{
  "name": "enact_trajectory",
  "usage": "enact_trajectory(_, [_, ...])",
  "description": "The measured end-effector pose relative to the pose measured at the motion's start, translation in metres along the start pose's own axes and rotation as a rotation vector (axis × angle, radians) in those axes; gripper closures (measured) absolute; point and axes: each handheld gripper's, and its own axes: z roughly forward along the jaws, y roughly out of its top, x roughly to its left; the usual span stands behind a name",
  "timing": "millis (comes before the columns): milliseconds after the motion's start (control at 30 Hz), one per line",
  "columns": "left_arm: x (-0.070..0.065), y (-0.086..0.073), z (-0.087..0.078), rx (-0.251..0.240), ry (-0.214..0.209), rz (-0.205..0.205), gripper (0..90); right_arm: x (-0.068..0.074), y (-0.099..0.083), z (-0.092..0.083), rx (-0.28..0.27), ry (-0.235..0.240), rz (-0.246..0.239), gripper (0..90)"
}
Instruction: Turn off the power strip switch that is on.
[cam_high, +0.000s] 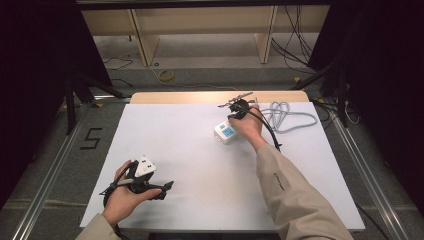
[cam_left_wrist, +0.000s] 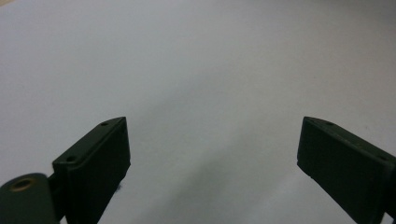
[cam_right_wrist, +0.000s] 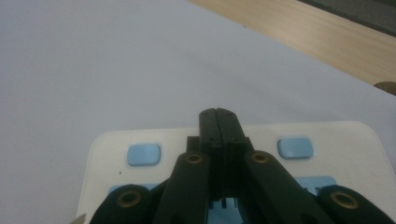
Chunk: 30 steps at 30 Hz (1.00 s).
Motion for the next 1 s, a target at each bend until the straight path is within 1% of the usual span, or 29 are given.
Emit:
enact_trajectory(167, [0.000,0.000,0.000,0.000,0.001,0.000,9.2,0.000,-0.002,0.000,-0.017,-0.002,-0.012,90.0])
enact_trajectory(467, [0.000,0.000,0.000,-0.001,0.002,0.000,9.2,-0.001,-0.001,-0.005,-0.026,-0.014,-0.011,90.0])
enact_trajectory(600, [0.000,0.000,0.000,0.000,0.002,-0.001,9.2,-0.002,-0.001,-0.007,-0.028,-0.009,-0.014,90.0])
enact_trajectory(633, [0.000,0.000,0.000,0.002,0.001,-0.001,9.2,-0.003,-0.001,-0.008,-0.027,-0.002,-0.007,87.3])
enact_trajectory(800, [0.000,0.000,0.000,0.002,0.002,0.000,9.2,-0.004,-0.002,-0.012,-0.032,0.001,-0.010,86.5])
enact_trajectory(1000, [-0.001,0.000,0.000,0.001,0.003,-0.001,9.2,-0.005,-0.004,-0.017,-0.040,0.009,-0.007,82.6])
